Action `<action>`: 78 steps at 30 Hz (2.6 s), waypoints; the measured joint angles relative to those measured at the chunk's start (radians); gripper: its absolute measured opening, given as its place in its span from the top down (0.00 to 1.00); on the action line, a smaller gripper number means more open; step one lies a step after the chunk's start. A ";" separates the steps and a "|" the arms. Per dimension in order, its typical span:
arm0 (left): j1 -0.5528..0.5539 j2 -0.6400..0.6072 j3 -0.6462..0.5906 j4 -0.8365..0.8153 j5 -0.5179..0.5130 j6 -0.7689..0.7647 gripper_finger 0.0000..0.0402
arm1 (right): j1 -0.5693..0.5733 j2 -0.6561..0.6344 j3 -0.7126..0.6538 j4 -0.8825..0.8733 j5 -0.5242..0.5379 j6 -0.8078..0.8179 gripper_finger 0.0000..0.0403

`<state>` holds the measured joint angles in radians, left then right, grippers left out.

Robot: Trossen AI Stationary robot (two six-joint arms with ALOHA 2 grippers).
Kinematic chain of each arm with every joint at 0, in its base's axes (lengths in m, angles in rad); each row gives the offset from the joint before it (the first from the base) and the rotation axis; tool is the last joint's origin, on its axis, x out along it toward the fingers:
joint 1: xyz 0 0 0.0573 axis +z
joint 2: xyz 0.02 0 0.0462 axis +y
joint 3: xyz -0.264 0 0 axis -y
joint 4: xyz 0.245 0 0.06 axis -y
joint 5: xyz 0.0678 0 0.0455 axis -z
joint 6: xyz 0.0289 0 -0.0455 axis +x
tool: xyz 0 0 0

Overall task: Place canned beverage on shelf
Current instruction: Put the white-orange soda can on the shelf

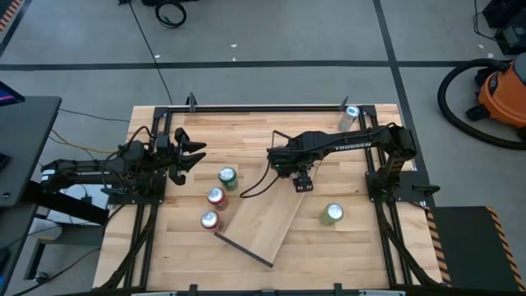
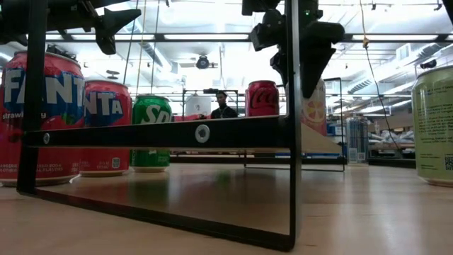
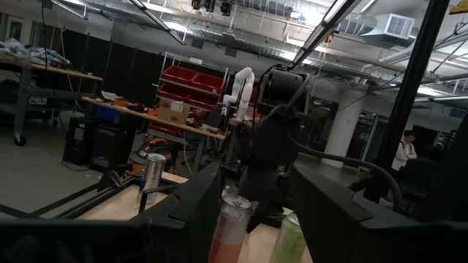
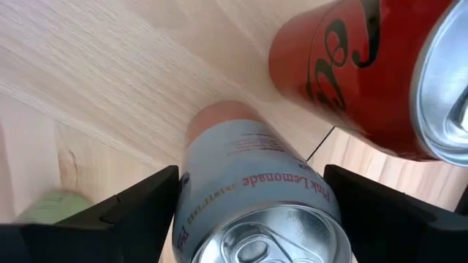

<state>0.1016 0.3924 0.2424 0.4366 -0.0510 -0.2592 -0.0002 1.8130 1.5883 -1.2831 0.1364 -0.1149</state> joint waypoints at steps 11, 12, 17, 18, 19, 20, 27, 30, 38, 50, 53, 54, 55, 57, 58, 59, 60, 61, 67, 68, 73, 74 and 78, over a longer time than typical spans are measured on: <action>0.000 0.000 0.000 0.000 0.000 0.000 0.56 | 0.020 0.000 0.000 0.001 0.000 -0.300 0.14; 0.000 0.000 0.000 0.000 0.000 0.000 0.56 | 0.021 0.000 0.000 0.000 0.000 -0.341 0.14; 0.000 0.000 0.000 0.000 0.000 0.000 0.56 | 0.028 0.000 0.000 0.000 0.000 -0.519 0.14; 0.000 0.000 0.000 0.000 0.000 0.000 0.56 | 0.030 0.000 0.000 0.000 0.000 -0.546 0.14; 0.000 0.000 0.000 0.000 0.000 0.000 0.56 | 0.031 0.000 0.000 0.000 0.000 -0.570 0.14; 0.000 0.000 0.000 0.000 0.000 0.000 0.56 | 0.032 0.000 0.000 0.000 0.000 -0.596 0.14; 0.000 0.000 0.000 -0.006 0.000 0.000 0.56 | 0.034 0.000 0.000 0.000 0.003 -0.770 0.14; 0.000 0.000 0.000 -0.007 0.000 0.000 0.56 | 0.034 0.000 0.000 0.000 0.003 -0.850 0.14; 0.000 0.000 0.000 -0.001 0.000 0.000 0.56 | 0.032 0.000 0.000 0.003 0.024 -1.042 0.14; 0.000 0.000 0.000 -0.007 0.000 0.061 0.56 | 0.031 0.000 0.000 0.011 0.027 -1.090 0.14; 0.000 0.000 0.000 -0.007 0.000 0.058 0.56 | 0.030 0.000 0.000 0.006 0.027 -1.090 0.14; 0.000 0.000 0.000 -0.007 0.000 0.056 0.56 | 0.030 0.000 0.000 0.003 0.027 -1.088 0.14; 0.000 0.000 0.000 -0.007 0.000 0.055 0.56 | 0.030 0.000 0.000 0.000 0.028 -1.085 0.14; 0.000 0.000 0.000 -0.007 0.000 0.053 0.56 | 0.030 0.000 0.000 -0.003 0.028 -1.076 0.14; 0.000 0.000 0.000 -0.007 0.000 0.053 0.56 | 0.029 0.000 0.000 -0.006 0.028 -1.075 0.14; 0.000 0.000 0.000 -0.007 0.000 0.053 0.56 | 0.028 0.000 0.000 -0.010 0.031 -1.075 0.14; 0.000 0.000 0.000 -0.007 0.000 0.053 0.56 | 0.027 0.000 0.000 -0.014 0.032 -1.074 0.14; 0.000 0.000 0.000 -0.007 0.000 0.052 0.56 | 0.026 0.000 0.000 -0.016 0.033 -1.074 0.14; 0.000 0.000 0.000 -0.008 0.000 0.043 0.56 | 0.022 0.000 0.000 -0.015 0.035 -1.074 0.14; 0.000 0.000 0.000 -0.008 0.000 0.043 0.56 | 0.022 0.000 0.000 -0.015 0.035 -1.073 0.14; 0.000 0.000 0.000 -0.009 0.000 0.042 0.56 | 0.022 0.000 0.000 -0.019 0.035 -1.045 0.14; 0.000 0.000 0.000 -0.009 0.000 0.042 0.56 | 0.022 0.000 0.000 -0.023 0.034 -1.043 0.14; 0.000 0.000 0.000 -0.016 0.000 0.042 0.56 | 0.022 0.000 0.000 -0.027 0.036 -1.030 0.14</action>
<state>0.1013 0.3927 0.2424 0.4204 -0.0509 -0.2169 0.0219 1.8130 1.5883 -1.3098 0.1724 -1.1452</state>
